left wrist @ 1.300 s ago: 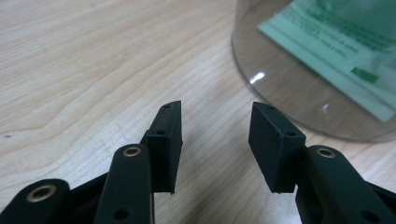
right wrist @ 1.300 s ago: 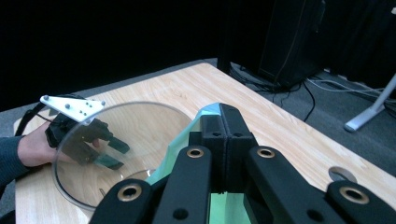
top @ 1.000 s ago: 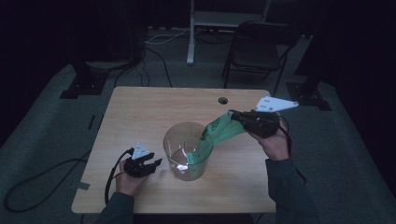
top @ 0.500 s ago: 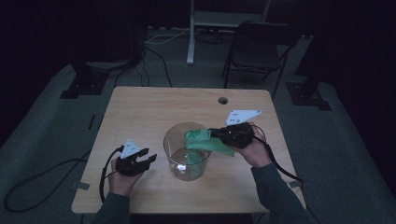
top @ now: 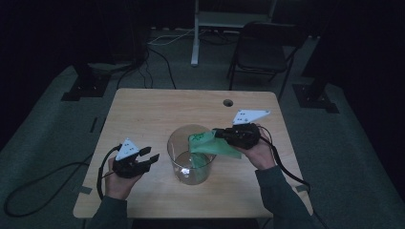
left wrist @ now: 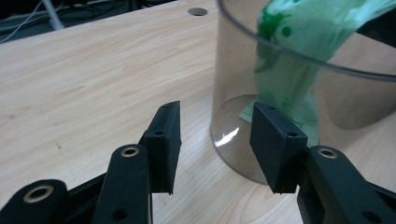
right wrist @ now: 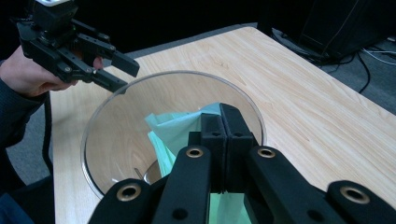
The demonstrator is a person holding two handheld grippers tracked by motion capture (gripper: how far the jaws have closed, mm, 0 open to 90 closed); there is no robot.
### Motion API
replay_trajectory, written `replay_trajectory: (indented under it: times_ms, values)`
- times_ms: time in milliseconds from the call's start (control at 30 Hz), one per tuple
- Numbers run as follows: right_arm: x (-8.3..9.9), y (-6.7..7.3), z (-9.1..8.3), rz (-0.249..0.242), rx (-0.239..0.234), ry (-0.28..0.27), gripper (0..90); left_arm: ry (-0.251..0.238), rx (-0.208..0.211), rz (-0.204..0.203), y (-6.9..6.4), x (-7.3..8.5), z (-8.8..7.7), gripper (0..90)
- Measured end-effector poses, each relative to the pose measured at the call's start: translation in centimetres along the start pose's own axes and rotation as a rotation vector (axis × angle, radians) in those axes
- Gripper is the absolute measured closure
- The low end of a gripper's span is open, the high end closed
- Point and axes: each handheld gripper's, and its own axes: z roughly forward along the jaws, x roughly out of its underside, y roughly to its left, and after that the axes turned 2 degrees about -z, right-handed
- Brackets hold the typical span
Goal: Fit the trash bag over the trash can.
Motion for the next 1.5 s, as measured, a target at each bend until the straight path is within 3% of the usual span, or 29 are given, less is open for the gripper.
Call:
replay_trajectory:
  times_ms: [233,533,967,1133,1233,1333,1400,1500]
  values:
    - [-0.3,-0.4,0.3,0.028,-0.017,-0.026,89.4,-0.028,0.086,0.051,-0.5,-2.3,-0.6,53.3]
    - [-0.4,-0.7,0.9,0.058,-0.028,-0.029,89.4,-0.031,0.143,0.105,-1.8,-4.4,-0.2,52.6]
    - [-1.1,0.0,2.7,0.06,-0.071,-0.031,89.4,-0.032,0.22,0.188,-5.0,-7.5,2.3,50.6]
    - [-0.9,0.4,3.0,0.06,-0.091,-0.023,88.9,-0.026,0.222,0.21,-6.1,-8.8,3.9,51.2]
    - [-0.9,0.6,3.0,0.052,-0.105,-0.021,87.4,-0.008,0.228,0.205,-6.2,-9.4,4.8,58.2]
    - [-0.8,0.9,3.1,0.031,-0.099,-0.003,82.4,-0.016,0.219,0.208,-6.2,-9.5,5.0,79.0]
    - [-0.6,1.1,2.9,0.016,-0.083,0.01,77.8,-0.035,0.214,0.199,-6.0,-9.4,4.7,88.2]
    - [-0.4,1.3,2.5,0.006,-0.057,0.022,73.1,-0.068,0.205,0.182,-5.5,-9.4,3.9,89.6]
